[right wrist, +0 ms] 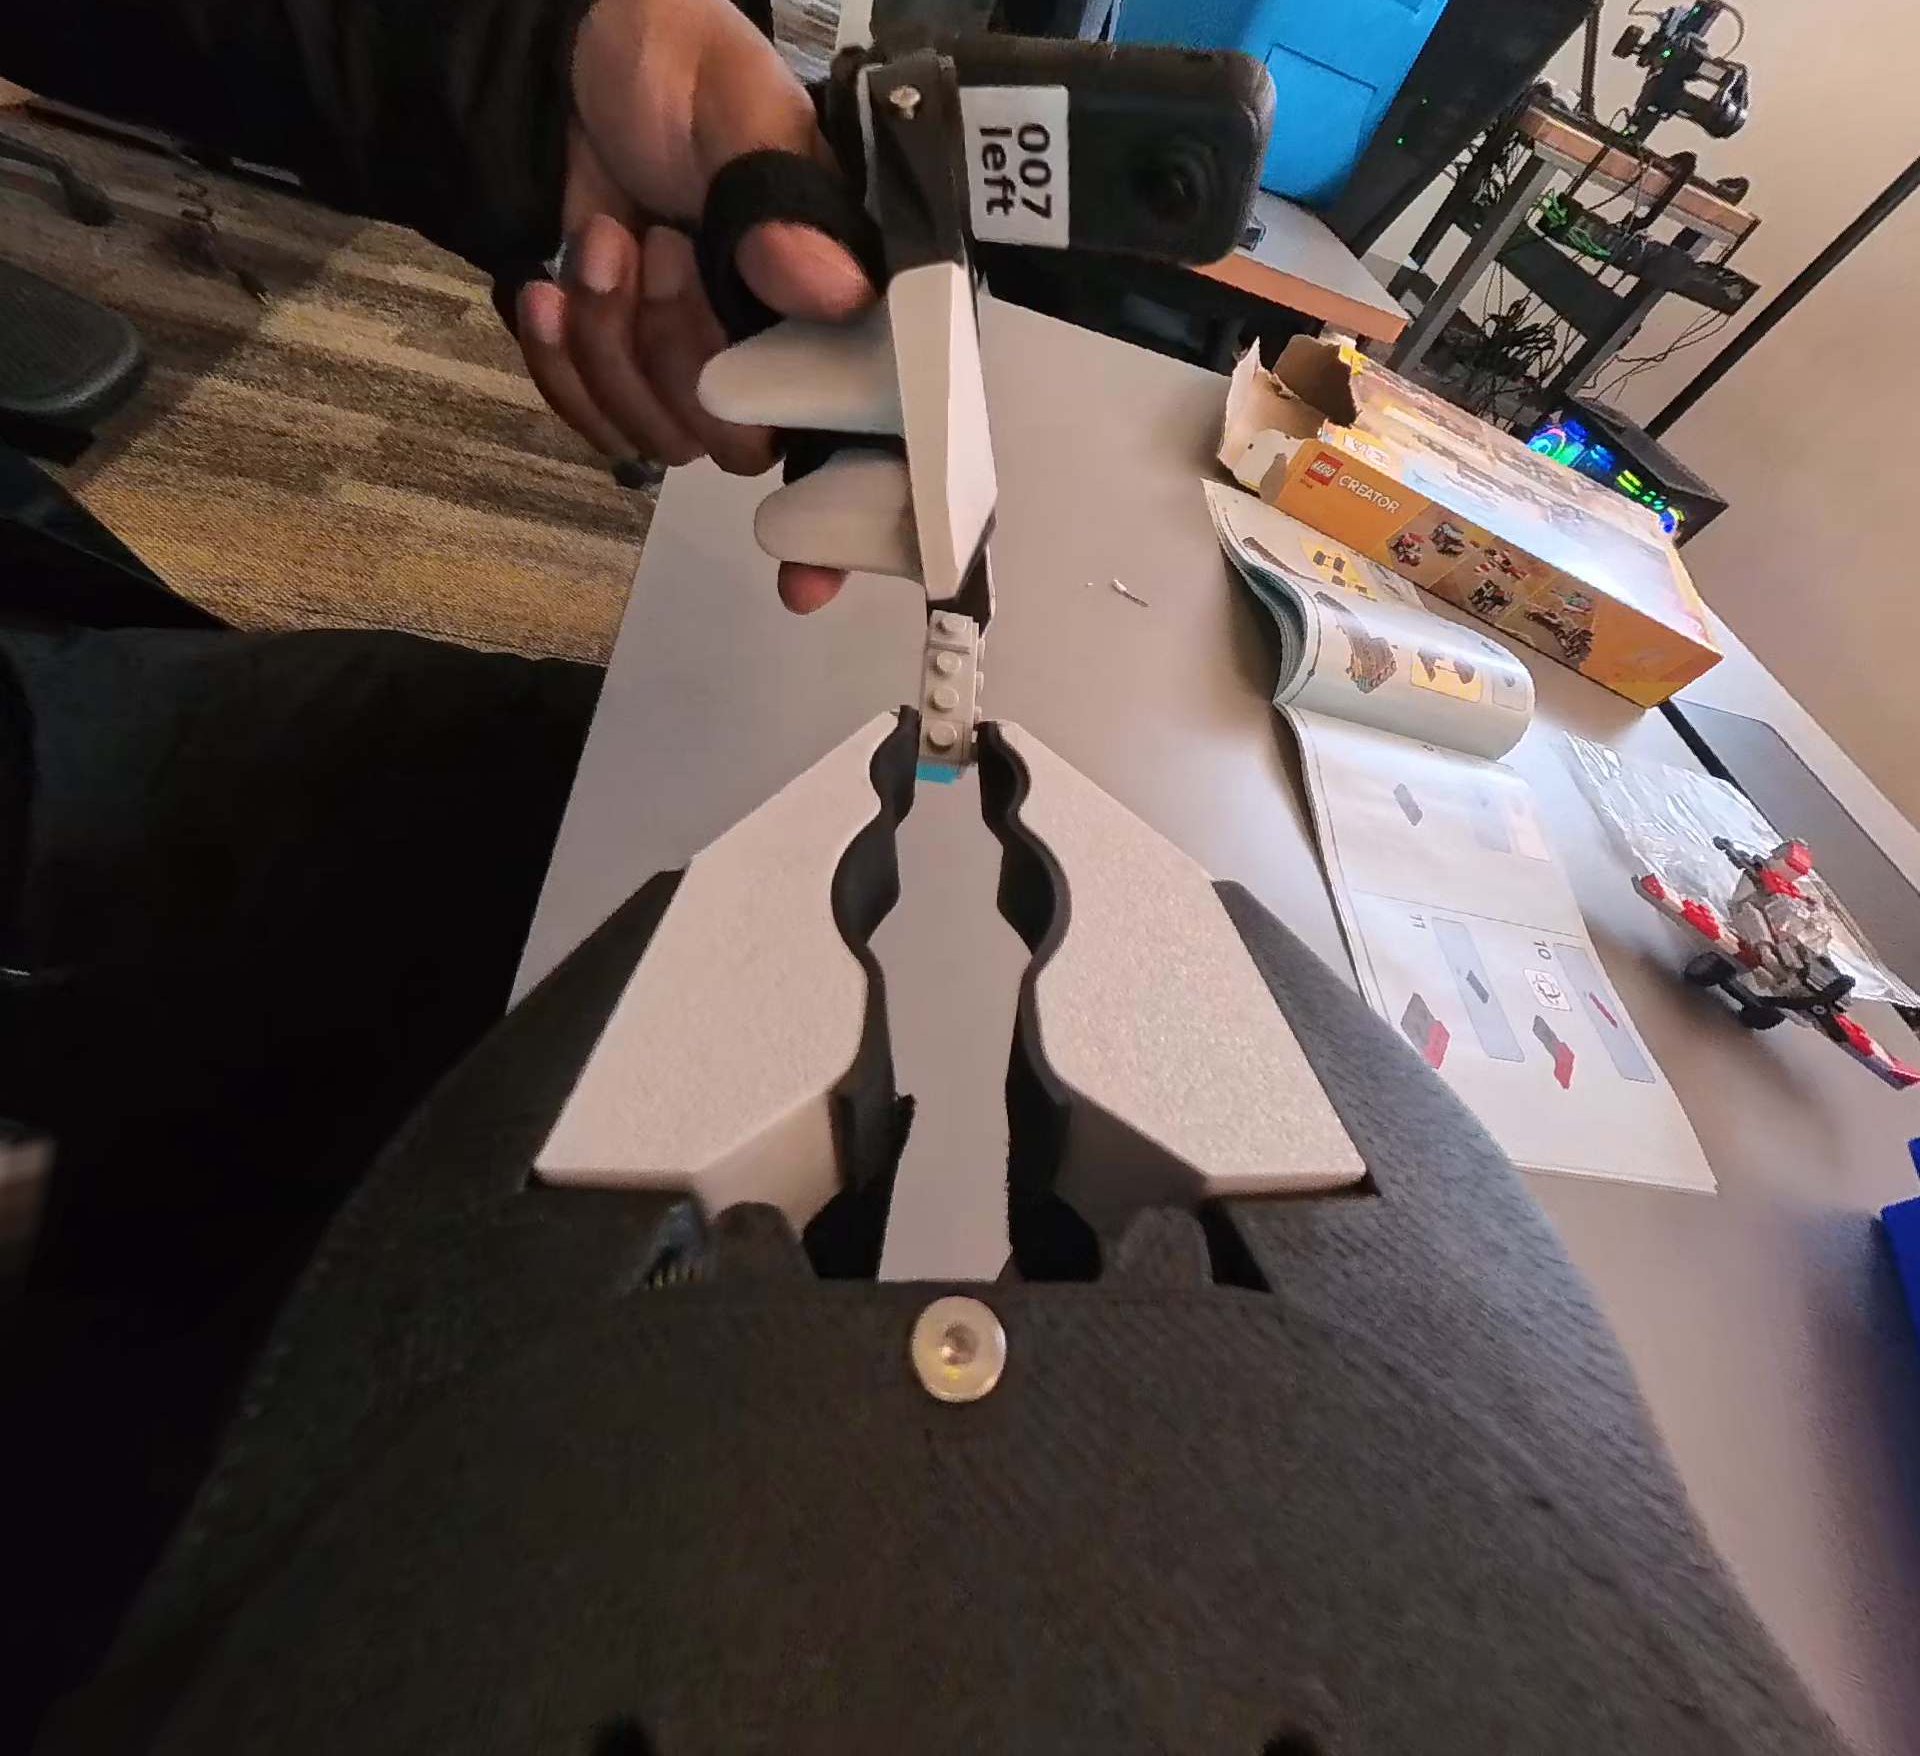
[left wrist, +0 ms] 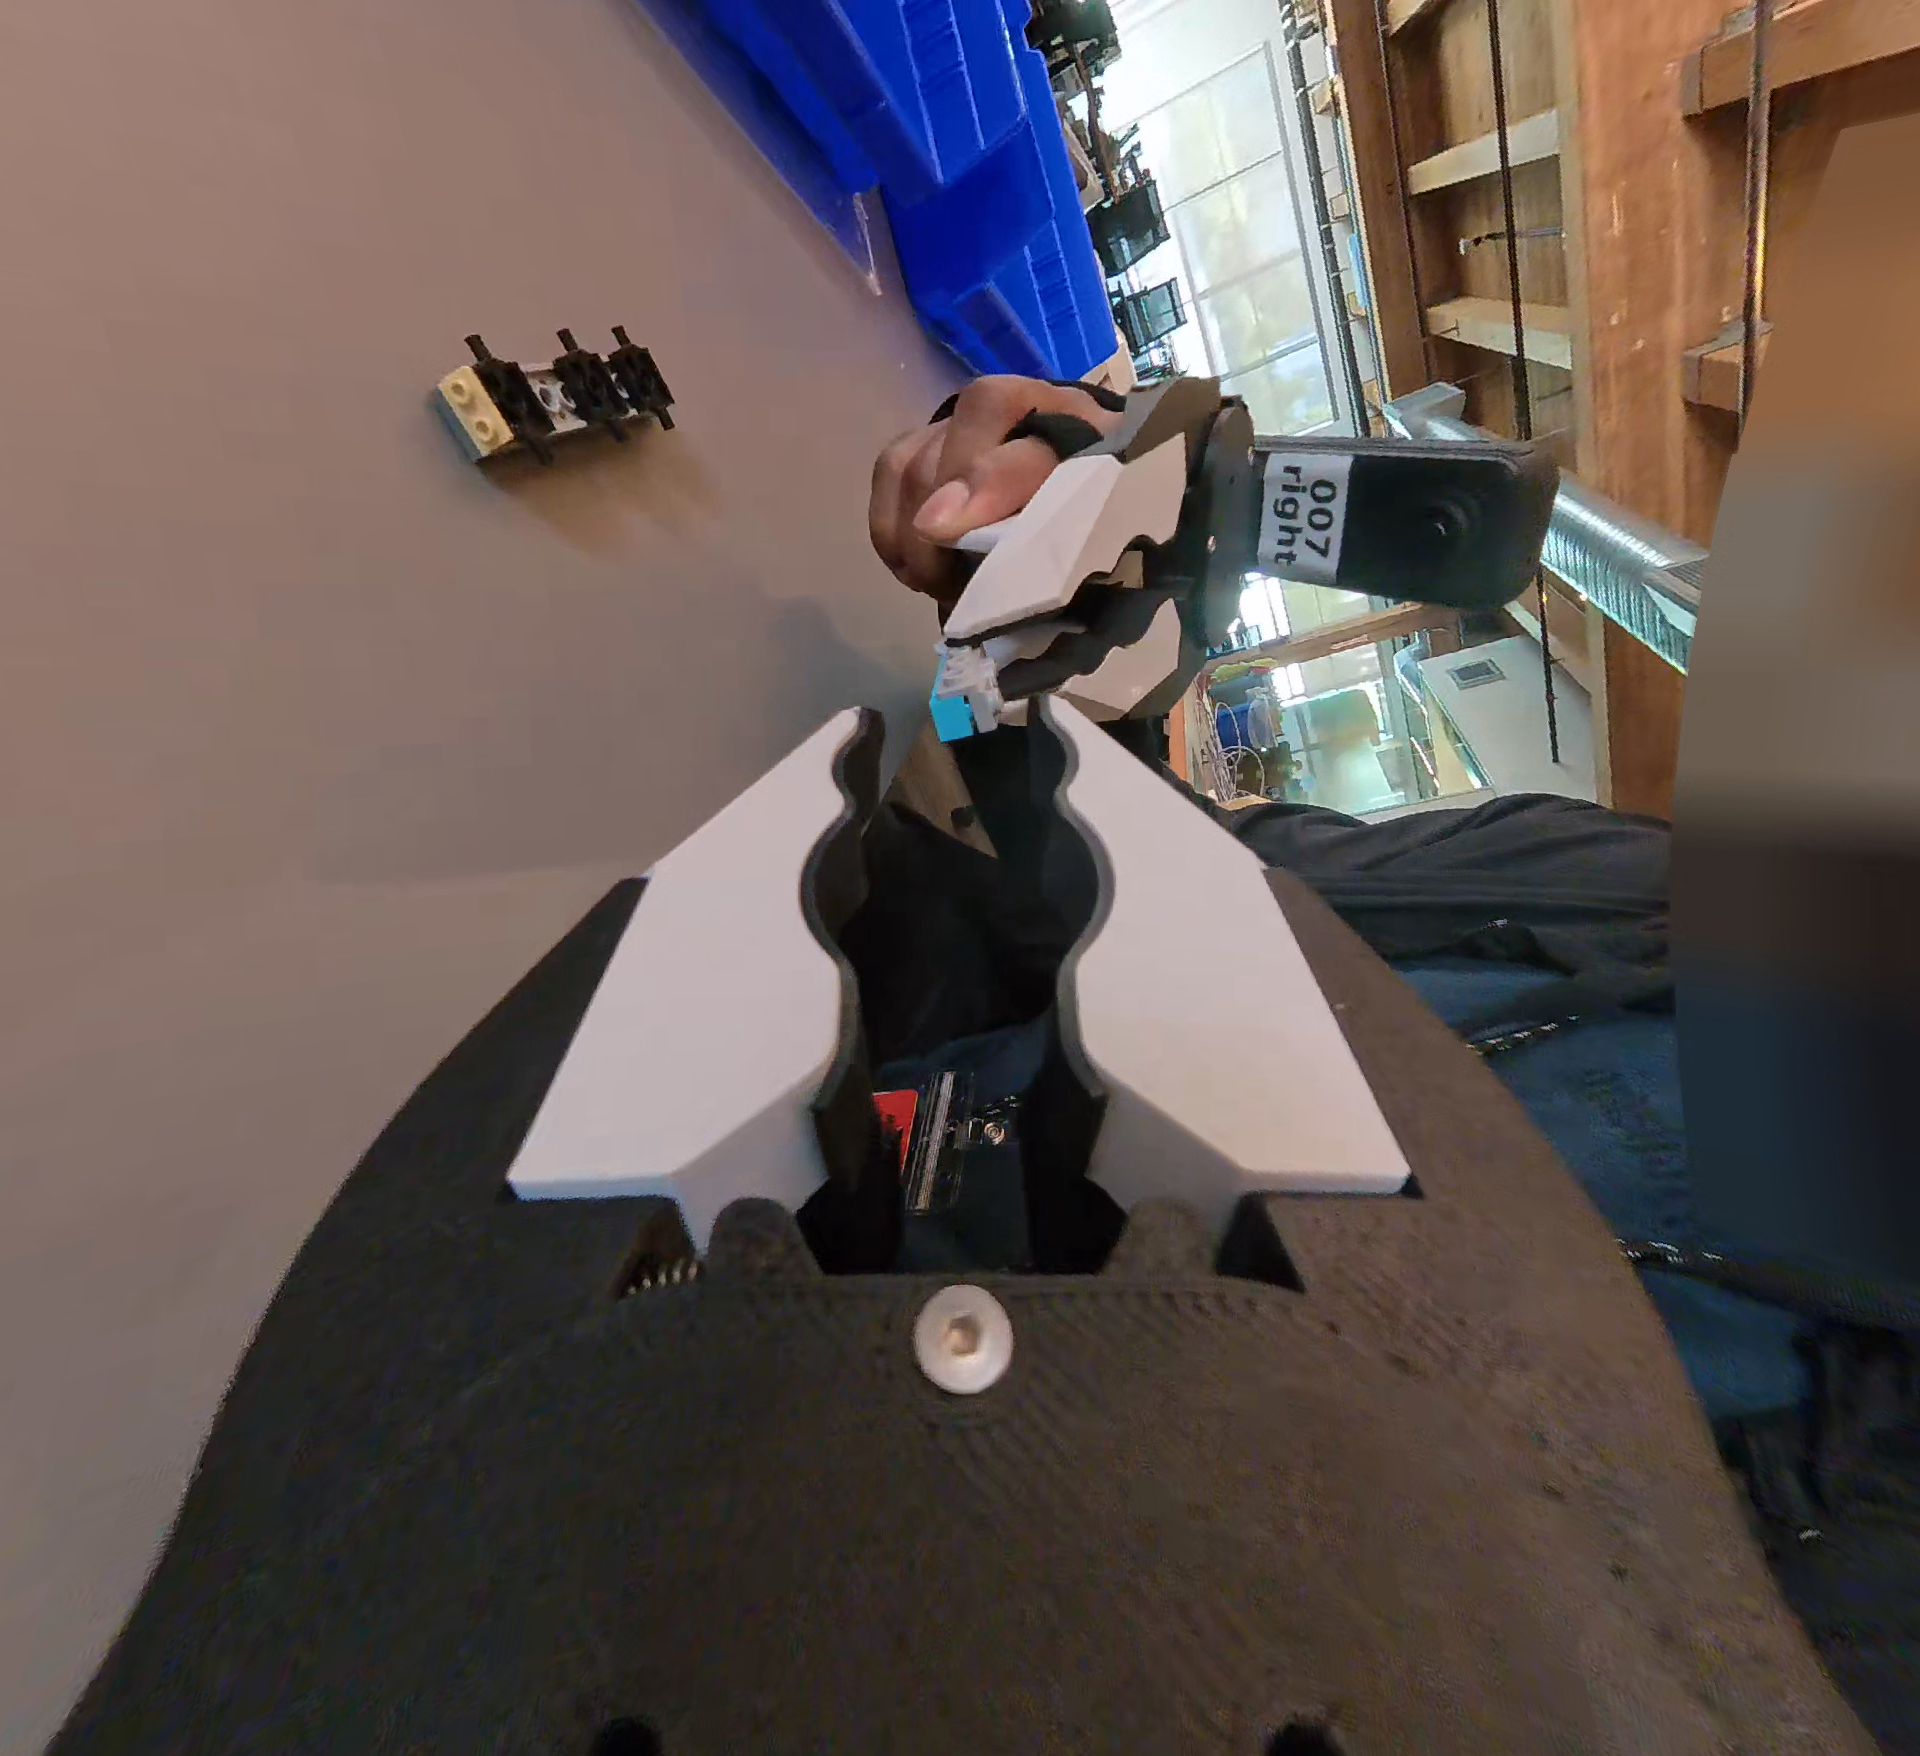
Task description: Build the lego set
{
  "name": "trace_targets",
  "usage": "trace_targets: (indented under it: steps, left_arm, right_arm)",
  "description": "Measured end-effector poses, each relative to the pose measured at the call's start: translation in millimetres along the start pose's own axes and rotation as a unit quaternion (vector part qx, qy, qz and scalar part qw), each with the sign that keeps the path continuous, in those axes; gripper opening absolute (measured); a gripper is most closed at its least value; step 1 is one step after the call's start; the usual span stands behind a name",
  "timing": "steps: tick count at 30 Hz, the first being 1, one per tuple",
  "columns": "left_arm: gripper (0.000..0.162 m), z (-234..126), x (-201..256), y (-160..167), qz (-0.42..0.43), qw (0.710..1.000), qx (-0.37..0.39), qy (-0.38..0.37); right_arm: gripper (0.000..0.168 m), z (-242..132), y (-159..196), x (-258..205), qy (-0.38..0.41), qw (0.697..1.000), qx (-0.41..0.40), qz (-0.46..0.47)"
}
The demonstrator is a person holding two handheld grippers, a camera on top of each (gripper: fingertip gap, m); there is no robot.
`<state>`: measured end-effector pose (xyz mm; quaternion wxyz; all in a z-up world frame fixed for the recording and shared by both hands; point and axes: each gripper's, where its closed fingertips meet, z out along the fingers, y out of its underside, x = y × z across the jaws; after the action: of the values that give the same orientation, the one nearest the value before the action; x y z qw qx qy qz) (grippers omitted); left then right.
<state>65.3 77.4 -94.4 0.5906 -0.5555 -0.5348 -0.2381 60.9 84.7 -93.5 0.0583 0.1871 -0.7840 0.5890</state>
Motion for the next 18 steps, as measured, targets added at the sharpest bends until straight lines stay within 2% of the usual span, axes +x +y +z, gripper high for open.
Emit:
trace_targets:
  steps: [8,18]
  left_arm:
    - [0.014,3.3,3.3,0.6,-0.003,1.000,0.000,0.015]
    - [0.013,3.6,5.8,-1.4,-0.008,0.999,0.012,0.030]
  right_arm:
    - [0.012,1.0,-2.0,-1.2,0.004,1.000,-0.006,-0.018]
    - [0.012,-1.0,-5.9,-0.2,0.010,1.000,-0.003,-0.028]
